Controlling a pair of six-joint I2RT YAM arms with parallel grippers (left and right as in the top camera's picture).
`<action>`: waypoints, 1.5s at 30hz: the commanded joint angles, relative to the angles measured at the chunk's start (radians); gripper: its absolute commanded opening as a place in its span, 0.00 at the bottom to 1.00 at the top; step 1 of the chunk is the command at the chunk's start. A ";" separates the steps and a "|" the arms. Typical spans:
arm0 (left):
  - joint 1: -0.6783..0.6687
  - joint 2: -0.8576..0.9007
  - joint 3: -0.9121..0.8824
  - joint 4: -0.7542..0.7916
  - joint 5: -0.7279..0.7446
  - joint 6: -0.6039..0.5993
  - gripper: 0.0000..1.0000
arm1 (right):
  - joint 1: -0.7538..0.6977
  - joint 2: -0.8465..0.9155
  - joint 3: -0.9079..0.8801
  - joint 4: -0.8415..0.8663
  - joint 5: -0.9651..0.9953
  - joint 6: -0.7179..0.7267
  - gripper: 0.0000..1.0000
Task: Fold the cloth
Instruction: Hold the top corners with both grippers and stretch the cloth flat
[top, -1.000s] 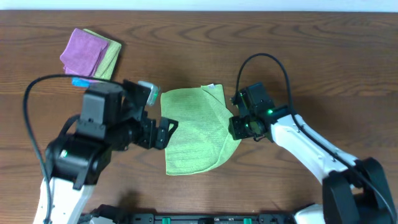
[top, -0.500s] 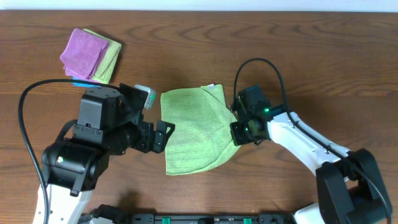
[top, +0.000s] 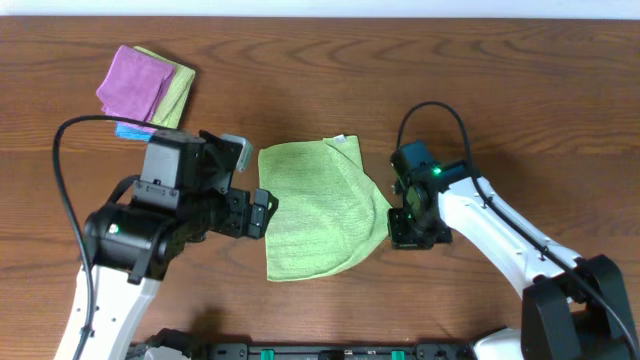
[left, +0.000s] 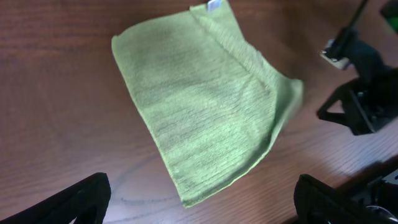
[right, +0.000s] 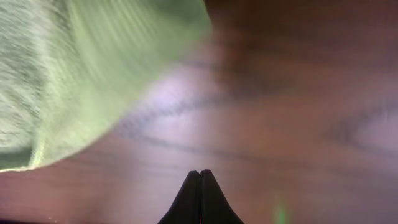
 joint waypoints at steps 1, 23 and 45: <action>0.001 0.023 -0.009 -0.003 0.005 0.003 0.95 | -0.013 -0.010 0.010 -0.014 -0.010 0.080 0.02; 0.001 0.255 -0.035 0.184 -0.028 -0.145 0.06 | -0.004 -0.130 0.066 0.251 -0.198 -0.013 0.02; 0.001 0.735 -0.037 0.555 -0.067 -0.211 0.06 | -0.002 0.129 0.066 0.380 -0.124 -0.108 0.01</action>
